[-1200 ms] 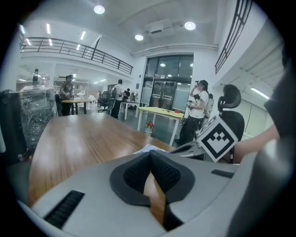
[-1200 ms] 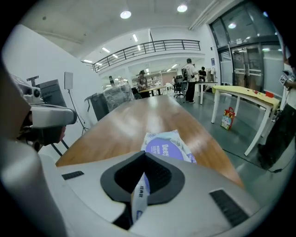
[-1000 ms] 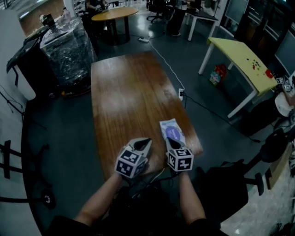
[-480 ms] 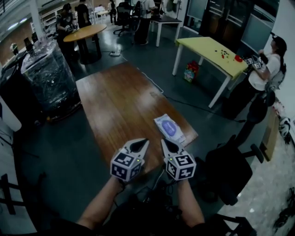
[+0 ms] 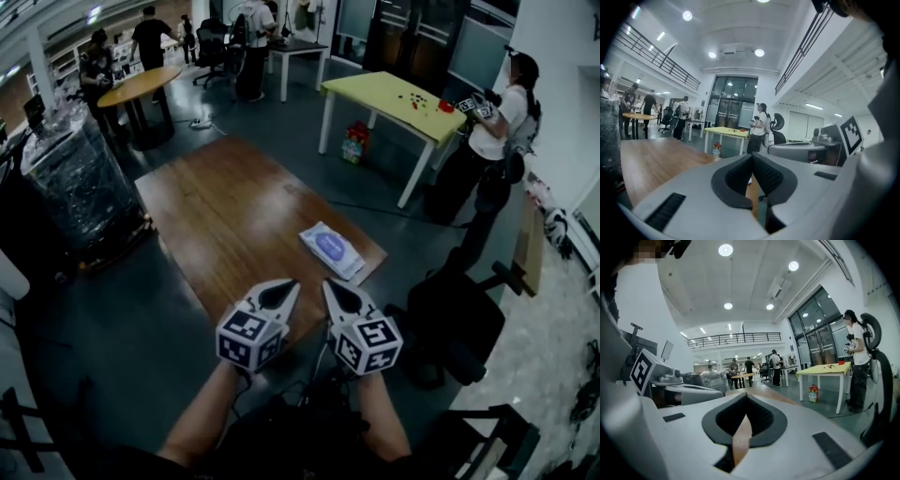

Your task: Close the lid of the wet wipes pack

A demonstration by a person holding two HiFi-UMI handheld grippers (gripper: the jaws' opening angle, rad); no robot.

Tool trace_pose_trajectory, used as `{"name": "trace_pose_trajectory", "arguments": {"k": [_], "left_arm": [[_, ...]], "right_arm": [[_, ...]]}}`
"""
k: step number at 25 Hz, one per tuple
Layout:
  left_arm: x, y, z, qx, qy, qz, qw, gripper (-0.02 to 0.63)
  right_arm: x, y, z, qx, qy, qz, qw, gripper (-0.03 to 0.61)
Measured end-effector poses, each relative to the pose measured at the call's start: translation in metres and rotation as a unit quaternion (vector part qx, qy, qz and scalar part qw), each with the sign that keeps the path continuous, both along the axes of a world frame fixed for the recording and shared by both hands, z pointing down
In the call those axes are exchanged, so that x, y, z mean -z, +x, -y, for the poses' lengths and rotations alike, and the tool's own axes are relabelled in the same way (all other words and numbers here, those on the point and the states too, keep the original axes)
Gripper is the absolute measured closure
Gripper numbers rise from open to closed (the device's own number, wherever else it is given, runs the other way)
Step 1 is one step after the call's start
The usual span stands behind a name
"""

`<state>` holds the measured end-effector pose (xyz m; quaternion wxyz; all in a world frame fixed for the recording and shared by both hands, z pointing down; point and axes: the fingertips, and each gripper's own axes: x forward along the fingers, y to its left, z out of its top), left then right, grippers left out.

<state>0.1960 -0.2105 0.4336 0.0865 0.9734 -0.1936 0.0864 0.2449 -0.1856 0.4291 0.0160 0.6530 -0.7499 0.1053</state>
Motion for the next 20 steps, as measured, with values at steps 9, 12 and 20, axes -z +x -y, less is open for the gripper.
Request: {"name": "trace_pose_trajectory", "arguments": {"k": [9,12,20], "left_arm": [[0.009,0.004,-0.02,-0.018,0.011,-0.012,0.9997,0.607],[0.012,0.007,-0.024,-0.019,0.014,-0.012,0.9997,0.607],[0.019,0.016,-0.032,-0.024,0.015,-0.017,0.9995,0.607]], "right_arm": [[0.015,-0.003,-0.023,-0.007,0.026,-0.001,1.0,0.571],[0.018,0.0,-0.026,-0.006,0.033,0.003,0.999,0.571],[0.024,0.007,-0.031,-0.007,0.043,0.007,0.999,0.571]]}}
